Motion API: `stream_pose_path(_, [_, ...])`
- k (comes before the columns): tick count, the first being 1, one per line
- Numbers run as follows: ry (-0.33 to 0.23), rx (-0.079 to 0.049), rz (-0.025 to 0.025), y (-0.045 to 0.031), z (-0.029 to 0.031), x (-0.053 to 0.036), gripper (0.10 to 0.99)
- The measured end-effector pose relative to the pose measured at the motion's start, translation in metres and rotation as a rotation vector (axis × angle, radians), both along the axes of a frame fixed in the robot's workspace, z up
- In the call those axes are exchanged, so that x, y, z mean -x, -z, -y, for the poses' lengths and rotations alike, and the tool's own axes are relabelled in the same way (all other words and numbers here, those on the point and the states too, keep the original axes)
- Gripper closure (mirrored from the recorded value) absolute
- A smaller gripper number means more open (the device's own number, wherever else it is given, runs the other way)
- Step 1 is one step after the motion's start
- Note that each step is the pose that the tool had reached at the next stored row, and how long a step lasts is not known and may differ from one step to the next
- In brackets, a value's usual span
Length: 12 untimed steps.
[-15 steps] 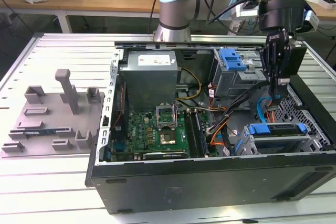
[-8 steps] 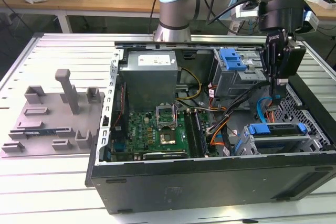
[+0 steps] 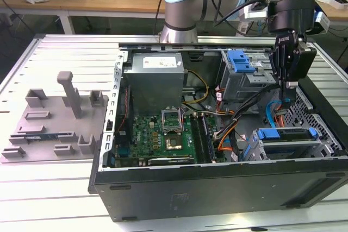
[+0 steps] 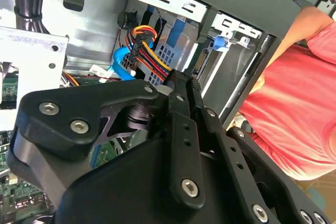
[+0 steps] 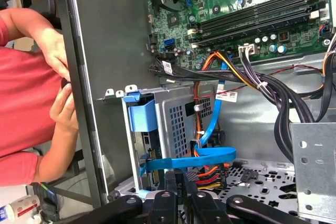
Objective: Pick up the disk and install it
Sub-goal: 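Insert the first disk wire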
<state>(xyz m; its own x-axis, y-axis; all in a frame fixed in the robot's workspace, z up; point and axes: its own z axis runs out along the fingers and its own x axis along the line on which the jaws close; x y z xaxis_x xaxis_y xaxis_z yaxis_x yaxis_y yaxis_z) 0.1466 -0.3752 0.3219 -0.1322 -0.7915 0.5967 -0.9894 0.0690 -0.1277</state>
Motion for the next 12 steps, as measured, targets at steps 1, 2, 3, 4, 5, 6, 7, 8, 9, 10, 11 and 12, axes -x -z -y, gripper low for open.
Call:
stream_pose_path(1, [0.000, 0.000, 0.0000, 0.0000, 0.0000, 0.0000, 0.922])
stream_pose_path(2, [0.000, -0.001, 0.0000, 0.0001, 0.0000, -0.0001, 0.922])
stream_pose_path(3, [0.000, -0.003, 0.0000, 0.0001, 0.0001, -0.0009, 0.922])
stream_pose_path(4, [0.000, -0.006, 0.0001, -0.0002, 0.0003, -0.0018, 0.922])
stream_pose_path(5, [0.000, -0.019, 0.0000, -0.0009, 0.0012, -0.0055, 0.922])
stream_pose_path(6, [0.000, -0.022, 0.0000, -0.0010, 0.0022, -0.0059, 0.922])
stream_pose_path(7, [0.000, -0.032, 0.0000, -0.0020, 0.0033, -0.0059, 0.922])
stream_pose_path(8, [0.000, -0.042, 0.0000, -0.0033, 0.0043, -0.0059, 0.922])
stream_pose_path(9, [0.000, -0.053, 0.0000, -0.0059, 0.0057, -0.0059, 0.922])
stream_pose_path(10, [0.000, -0.064, 0.0000, -0.0093, 0.0076, -0.0059, 0.922])
stream_pose_path(11, [0.000, -0.071, 0.0000, -0.0112, 0.0087, -0.0059, 0.922])
stream_pose_path(12, [0.000, -0.082, 0.0000, -0.0135, 0.0103, -0.0059, 0.922])
